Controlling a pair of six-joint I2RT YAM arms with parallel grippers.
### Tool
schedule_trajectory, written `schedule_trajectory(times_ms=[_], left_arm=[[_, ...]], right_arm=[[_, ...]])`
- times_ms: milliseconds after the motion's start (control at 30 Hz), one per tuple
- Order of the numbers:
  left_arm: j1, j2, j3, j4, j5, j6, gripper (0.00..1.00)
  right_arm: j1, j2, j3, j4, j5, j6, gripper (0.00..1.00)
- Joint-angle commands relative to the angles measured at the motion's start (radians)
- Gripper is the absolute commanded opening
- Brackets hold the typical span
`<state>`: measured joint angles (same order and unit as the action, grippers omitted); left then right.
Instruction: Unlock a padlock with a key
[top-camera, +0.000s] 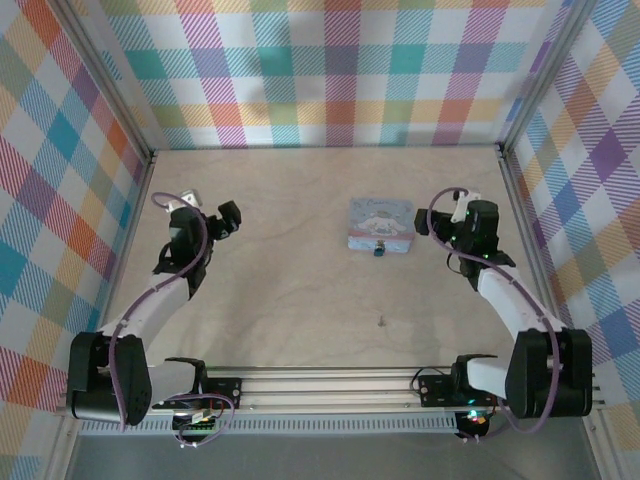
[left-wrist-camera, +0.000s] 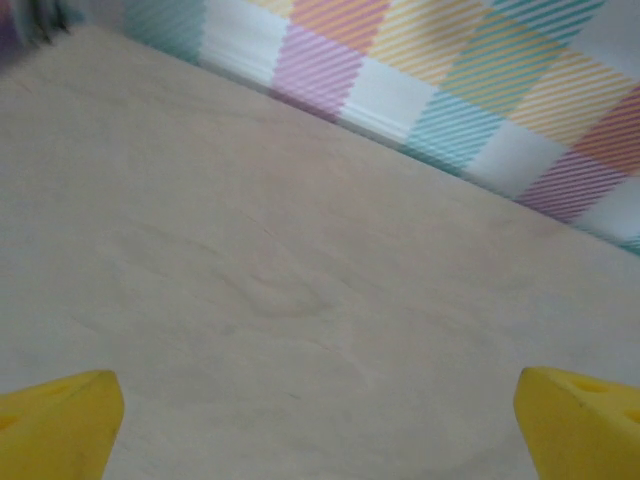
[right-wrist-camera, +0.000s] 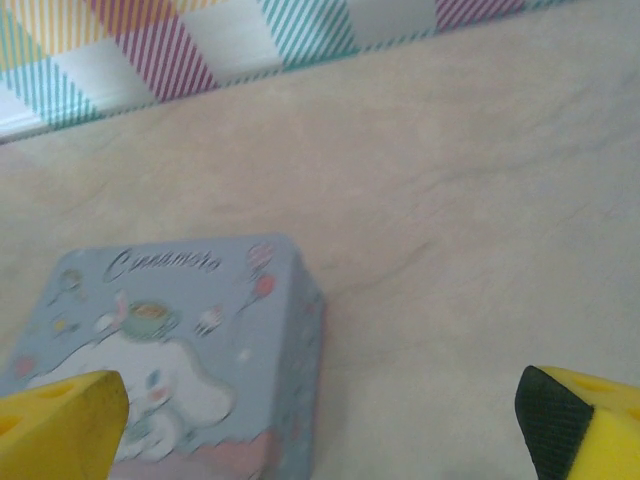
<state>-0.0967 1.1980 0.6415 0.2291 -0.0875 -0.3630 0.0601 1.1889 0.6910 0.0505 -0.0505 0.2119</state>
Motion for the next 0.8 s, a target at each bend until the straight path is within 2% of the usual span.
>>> schedule_trajectory(times_ms=[0, 133, 367, 567, 767], left_arm=[[-0.025, -0.004, 0.001, -0.144, 0.183, -0.201, 1.00], [-0.141, -0.010, -0.006, -0.181, 0.249, -0.243, 1.00], [-0.350, -0.065, -0.094, -0.150, 0.208, -0.328, 1.00], [-0.441, -0.047, -0.117, -0.117, 0.167, -0.361, 1.00], [-0.472, 0.005, -0.091, -0.102, 0.157, -0.363, 1.00]], right_arm=[[0.080, -0.053, 0.052, -0.334, -0.049, 0.104, 1.00], [0.211, -0.109, 0.057, -0.503, -0.032, 0.174, 0.96], [0.390, -0.133, -0.008, -0.712, -0.039, 0.254, 0.83], [0.490, -0.099, -0.051, -0.755, -0.038, 0.309, 0.73], [0.571, 0.039, -0.010, -0.723, -0.011, 0.315, 0.61]])
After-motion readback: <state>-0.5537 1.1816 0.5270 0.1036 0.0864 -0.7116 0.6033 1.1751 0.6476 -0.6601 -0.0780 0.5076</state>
